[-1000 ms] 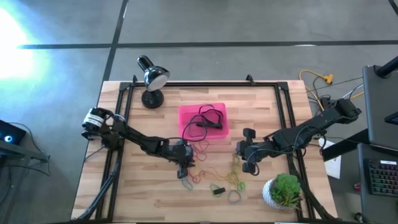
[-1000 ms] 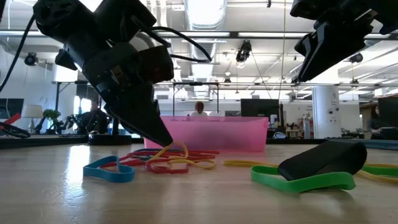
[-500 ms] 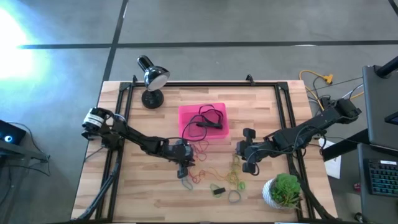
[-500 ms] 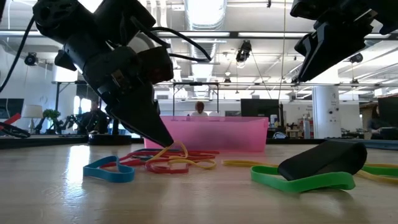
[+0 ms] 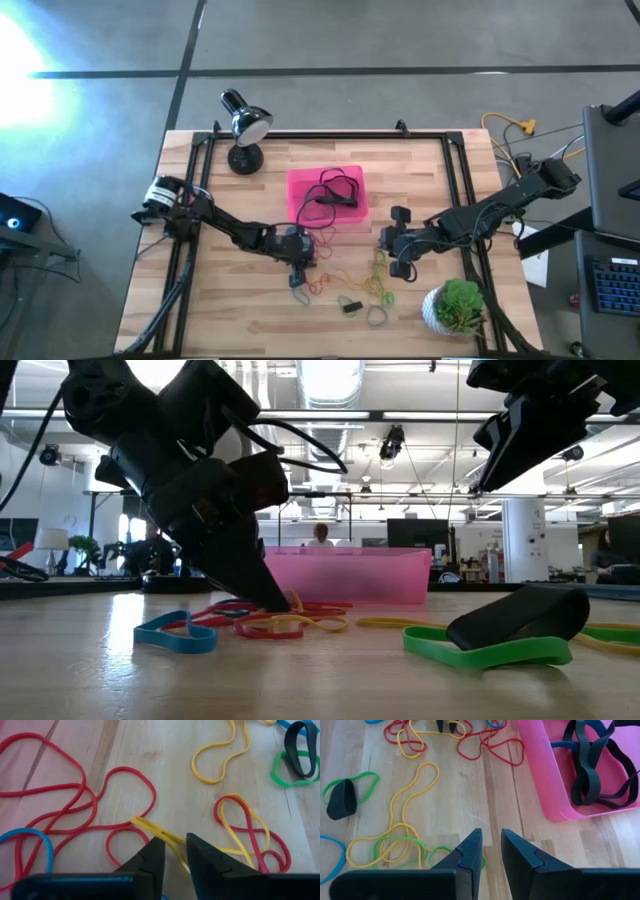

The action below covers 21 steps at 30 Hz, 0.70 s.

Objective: Pick and place rubber bands into bin
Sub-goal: Put the yellow rubber band into the red bin

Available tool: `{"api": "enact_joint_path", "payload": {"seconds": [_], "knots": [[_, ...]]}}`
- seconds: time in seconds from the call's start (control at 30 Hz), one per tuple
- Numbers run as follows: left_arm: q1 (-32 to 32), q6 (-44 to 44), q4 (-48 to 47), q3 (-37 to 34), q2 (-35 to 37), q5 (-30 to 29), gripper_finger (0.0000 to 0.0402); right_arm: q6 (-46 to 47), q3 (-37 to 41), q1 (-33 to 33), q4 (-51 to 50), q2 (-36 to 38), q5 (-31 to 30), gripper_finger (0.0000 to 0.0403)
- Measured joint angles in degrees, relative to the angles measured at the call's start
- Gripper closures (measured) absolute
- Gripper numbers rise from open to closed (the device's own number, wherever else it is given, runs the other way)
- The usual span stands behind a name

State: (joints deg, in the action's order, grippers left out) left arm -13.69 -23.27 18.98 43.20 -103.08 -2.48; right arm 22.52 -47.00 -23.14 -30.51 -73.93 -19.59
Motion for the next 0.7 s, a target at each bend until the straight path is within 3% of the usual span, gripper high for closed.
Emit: {"api": "enact_joint_path", "payload": {"seconds": [0.17, 0.43, 0.7], "knots": [[0.1, 1.5, -0.4, -0.1, 0.9, 0.1, 0.0396, 0.0, 0.0, 0.0, 0.0, 0.0, 0.0, 0.0343], [0.2, 3.9, -0.5, -0.3, 4.9, 0.2, 0.0400, 0.0, 0.3, 0.0, -0.1, 0.0, 0.0, 0.0344], [1.5, 12.0, -2.1, 0.0, 15.8, -0.1, 0.0401, 0.0, 0.3, 0.0, 0.0, 0.0, 0.0, 0.0344]]}}
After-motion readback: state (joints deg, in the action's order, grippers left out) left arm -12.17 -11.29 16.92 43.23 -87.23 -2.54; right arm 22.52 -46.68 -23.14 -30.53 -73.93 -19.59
